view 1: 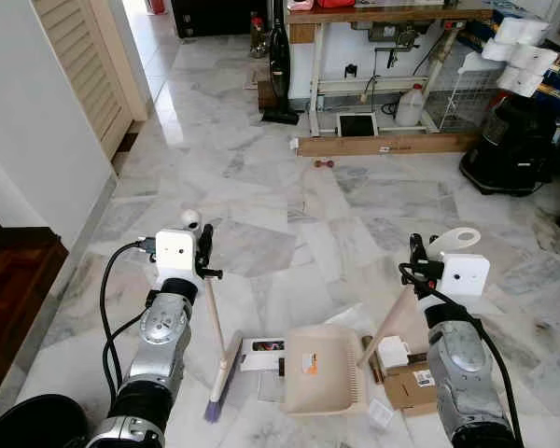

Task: Sweep floor

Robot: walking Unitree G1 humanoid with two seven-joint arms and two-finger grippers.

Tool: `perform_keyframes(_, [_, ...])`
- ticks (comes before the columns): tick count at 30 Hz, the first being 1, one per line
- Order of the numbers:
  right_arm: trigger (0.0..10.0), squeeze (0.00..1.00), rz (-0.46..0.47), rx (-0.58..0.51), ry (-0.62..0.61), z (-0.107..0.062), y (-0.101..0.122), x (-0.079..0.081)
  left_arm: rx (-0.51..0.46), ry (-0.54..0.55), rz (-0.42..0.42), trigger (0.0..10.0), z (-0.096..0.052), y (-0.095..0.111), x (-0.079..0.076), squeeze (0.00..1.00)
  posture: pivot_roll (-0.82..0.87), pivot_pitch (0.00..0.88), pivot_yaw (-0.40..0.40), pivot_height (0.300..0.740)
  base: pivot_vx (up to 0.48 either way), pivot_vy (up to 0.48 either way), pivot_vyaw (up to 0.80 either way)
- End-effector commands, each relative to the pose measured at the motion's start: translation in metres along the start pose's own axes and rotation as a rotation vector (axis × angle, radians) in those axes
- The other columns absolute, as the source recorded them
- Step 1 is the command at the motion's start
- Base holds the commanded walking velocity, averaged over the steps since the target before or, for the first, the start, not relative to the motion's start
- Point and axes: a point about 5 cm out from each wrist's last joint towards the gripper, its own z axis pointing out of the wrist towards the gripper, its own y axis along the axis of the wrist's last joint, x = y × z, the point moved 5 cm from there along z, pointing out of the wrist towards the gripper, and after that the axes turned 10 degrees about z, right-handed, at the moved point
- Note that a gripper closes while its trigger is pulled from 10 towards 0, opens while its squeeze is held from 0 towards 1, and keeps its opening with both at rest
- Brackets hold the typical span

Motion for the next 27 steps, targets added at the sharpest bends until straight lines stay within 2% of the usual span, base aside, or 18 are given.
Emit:
perform_keyframes(1, [10.0, 0.00, -0.001, -0.053, 0.016, 0.003, 0.012, 0.004, -0.047, 0.019, 0.007, 10.0, 0.001, 0.010, 0.008, 0.00, -0.05, 0.000, 0.054, 0.740, 0.000, 0.000, 0.00])
perform_keyframes(7, [10.0, 0.00, -0.017, -0.057, -0.004, 0.002, 0.014, -0.001, -0.047, 0.020, 0.006, 10.0, 0.001, 0.010, 0.008, 0.00, -0.06, 0.000, 0.054, 0.740, 0.000, 0.000, 0.00])
perform_keyframes(14, [10.0, 0.00, -0.054, -0.040, -0.065, 0.000, 0.012, -0.020, -0.039, 0.026, 0.017, 10.0, -0.001, 0.007, 0.011, 0.00, -0.06, 0.000, 0.052, 0.740, 0.000, 0.000, 0.00])
perform_keyframes(20, [10.0, 0.00, -0.061, -0.031, -0.067, -0.002, 0.010, -0.021, -0.037, 0.029, 0.030, 10.0, -0.001, 0.007, 0.014, 0.00, -0.06, 0.015, 0.050, 0.740, 0.000, 0.000, 0.00])
perform_keyframes(27, [10.0, 0.00, -0.084, 0.050, -0.086, -0.010, -0.009, -0.026, -0.028, 0.031, 0.062, 10.0, -0.003, 0.004, 0.017, 0.00, -0.06, 0.043, 0.050, 0.740, 0.000, 0.000, 0.00])
